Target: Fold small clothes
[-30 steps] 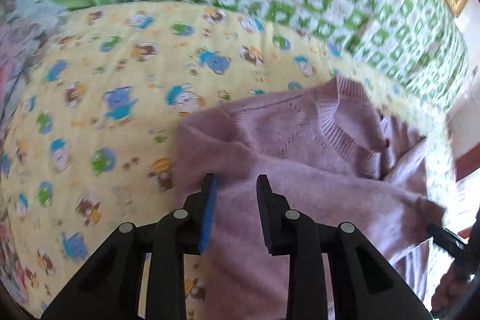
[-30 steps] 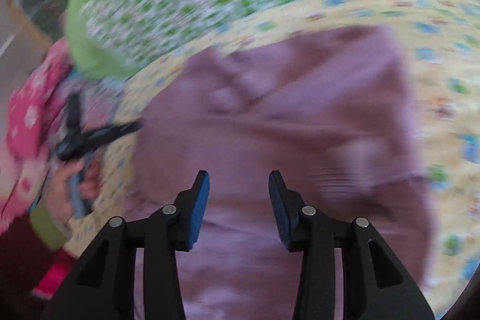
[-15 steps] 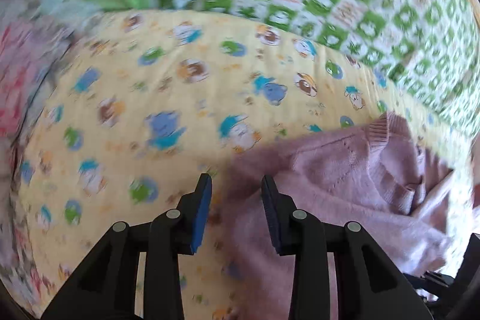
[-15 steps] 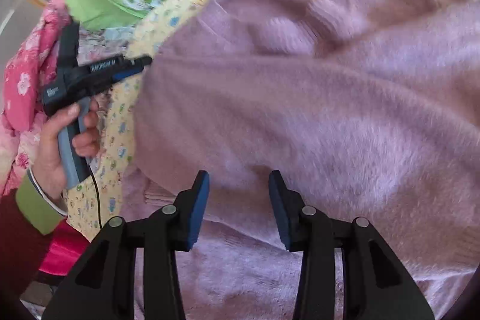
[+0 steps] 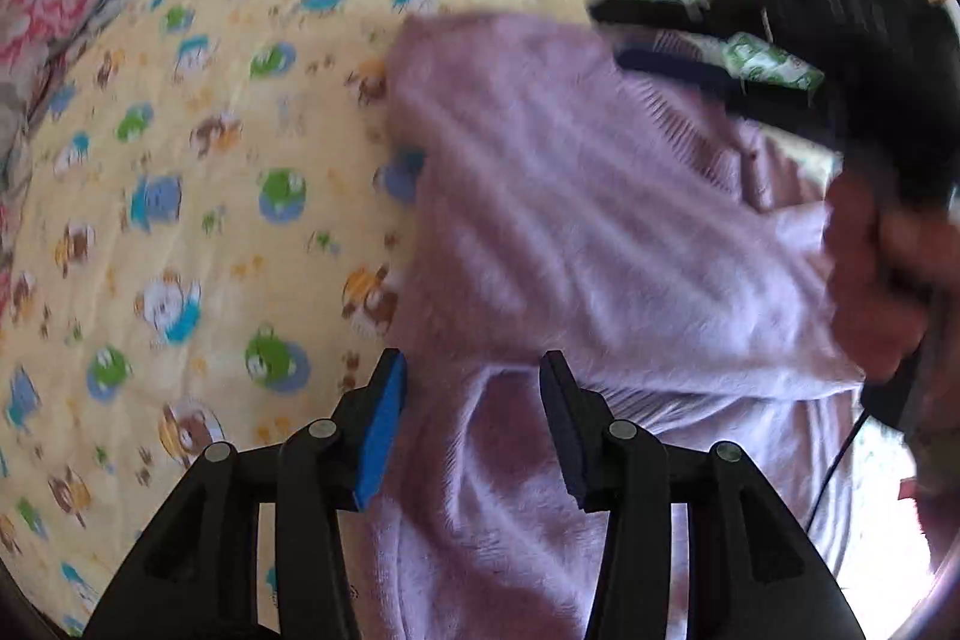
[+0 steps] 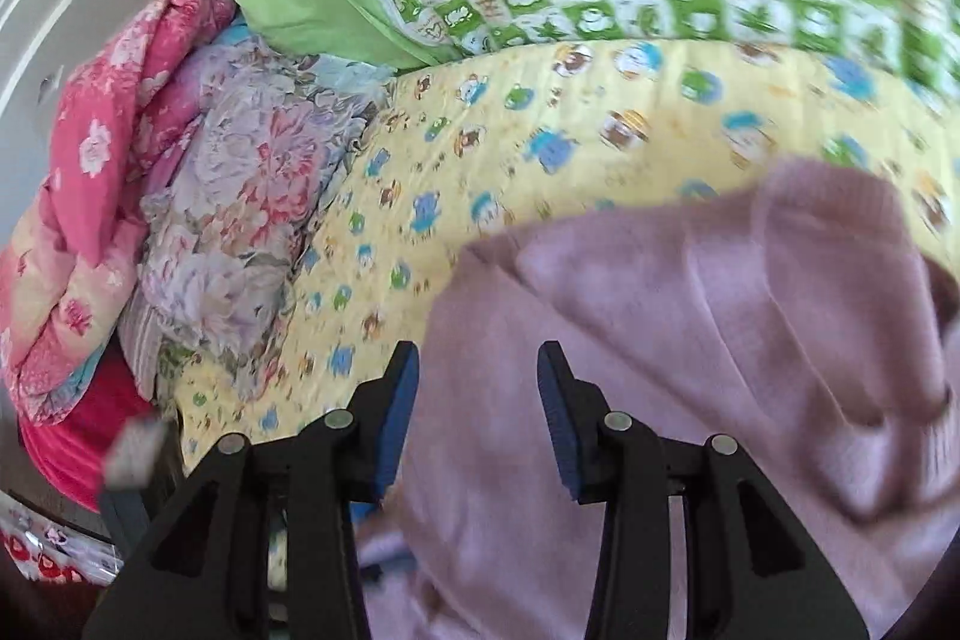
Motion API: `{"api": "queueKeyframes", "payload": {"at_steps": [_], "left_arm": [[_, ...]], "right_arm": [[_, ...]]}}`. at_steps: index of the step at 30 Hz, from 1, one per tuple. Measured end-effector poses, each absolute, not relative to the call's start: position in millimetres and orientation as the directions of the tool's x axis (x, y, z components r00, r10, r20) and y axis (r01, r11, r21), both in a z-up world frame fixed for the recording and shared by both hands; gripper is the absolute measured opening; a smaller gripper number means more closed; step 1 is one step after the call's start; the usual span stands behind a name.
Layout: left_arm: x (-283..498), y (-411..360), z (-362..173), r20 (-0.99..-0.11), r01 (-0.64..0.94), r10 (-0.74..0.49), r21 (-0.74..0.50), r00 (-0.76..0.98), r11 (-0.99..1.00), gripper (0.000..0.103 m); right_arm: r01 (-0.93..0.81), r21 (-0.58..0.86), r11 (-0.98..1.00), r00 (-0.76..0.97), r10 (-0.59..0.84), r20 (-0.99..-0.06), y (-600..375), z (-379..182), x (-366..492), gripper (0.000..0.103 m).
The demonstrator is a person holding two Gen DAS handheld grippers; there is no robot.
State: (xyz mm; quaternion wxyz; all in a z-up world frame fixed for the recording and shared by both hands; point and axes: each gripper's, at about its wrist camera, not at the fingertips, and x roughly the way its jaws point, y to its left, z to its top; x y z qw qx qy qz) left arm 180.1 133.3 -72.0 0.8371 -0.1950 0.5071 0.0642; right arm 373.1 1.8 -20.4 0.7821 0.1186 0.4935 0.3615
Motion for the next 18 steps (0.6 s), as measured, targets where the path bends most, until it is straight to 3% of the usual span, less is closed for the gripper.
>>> {"api": "queueKeyframes", "payload": {"at_steps": [2, 5, 11, 18], "left_arm": [[174, 139, -78, -0.89, -0.345, -0.046, -0.223, 0.453, 0.912, 0.045], [148, 154, -81, -0.872, -0.399, -0.131, -0.344, 0.472, 0.85, 0.047], [81, 145, -87, -0.867, -0.395, -0.231, -0.418, 0.441, 0.818, 0.054], [16, 96, -87, -0.915, -0.29, -0.213, -0.318, 0.341, 0.903, 0.055]], "right_arm": [[-0.445, 0.558, 0.701, 0.251, 0.695, -0.673, 10, -17, 376, 0.043], [-0.435, 0.594, 0.676, 0.244, 0.724, -0.646, 6, -14, 360, 0.043], [-0.369, 0.615, 0.697, 0.252, 0.711, -0.656, -37, -24, 290, 0.043], [-0.187, 0.523, 0.832, 0.309, 0.555, -0.772, -142, -36, 167, 0.043]]}}
